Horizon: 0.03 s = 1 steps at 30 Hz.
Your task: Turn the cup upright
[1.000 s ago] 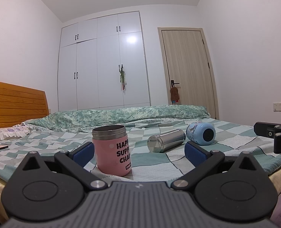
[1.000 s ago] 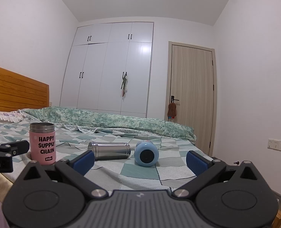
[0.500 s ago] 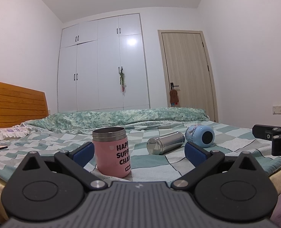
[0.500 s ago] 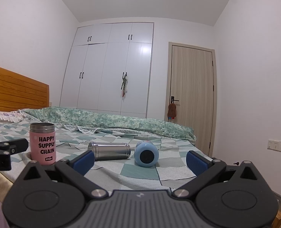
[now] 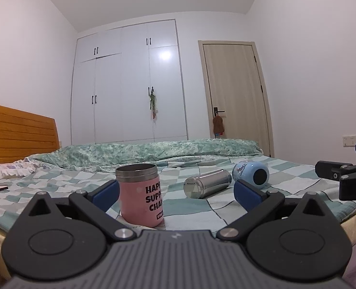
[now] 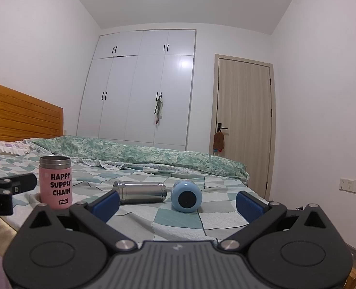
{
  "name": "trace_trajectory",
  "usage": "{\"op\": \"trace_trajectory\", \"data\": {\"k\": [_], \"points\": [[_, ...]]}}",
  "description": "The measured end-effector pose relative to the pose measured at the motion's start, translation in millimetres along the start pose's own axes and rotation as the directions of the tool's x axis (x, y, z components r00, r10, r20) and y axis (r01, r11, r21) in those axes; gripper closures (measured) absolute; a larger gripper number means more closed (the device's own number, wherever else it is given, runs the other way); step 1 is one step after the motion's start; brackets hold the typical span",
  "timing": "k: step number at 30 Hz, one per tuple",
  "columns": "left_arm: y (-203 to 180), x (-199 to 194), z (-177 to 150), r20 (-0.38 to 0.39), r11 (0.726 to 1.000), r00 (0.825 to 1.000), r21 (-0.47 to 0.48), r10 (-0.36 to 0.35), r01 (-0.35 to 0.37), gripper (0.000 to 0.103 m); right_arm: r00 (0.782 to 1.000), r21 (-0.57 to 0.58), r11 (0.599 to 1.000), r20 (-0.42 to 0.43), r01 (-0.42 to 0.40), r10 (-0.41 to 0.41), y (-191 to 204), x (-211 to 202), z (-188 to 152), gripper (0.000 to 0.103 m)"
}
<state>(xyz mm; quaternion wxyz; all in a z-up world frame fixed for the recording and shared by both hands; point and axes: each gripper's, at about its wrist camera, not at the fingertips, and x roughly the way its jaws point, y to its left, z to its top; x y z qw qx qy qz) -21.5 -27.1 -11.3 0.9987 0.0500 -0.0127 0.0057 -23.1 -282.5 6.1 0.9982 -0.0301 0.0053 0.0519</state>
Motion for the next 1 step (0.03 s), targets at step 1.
{"op": "trace_trajectory", "data": {"k": [1], "points": [[0.3,-0.8,0.4,0.0,1.0,1.0,0.001,0.001,-0.001,0.0,1.0,0.0,1.0,0.0,0.0,0.0,-0.1,-0.1,-0.1,0.0]]}}
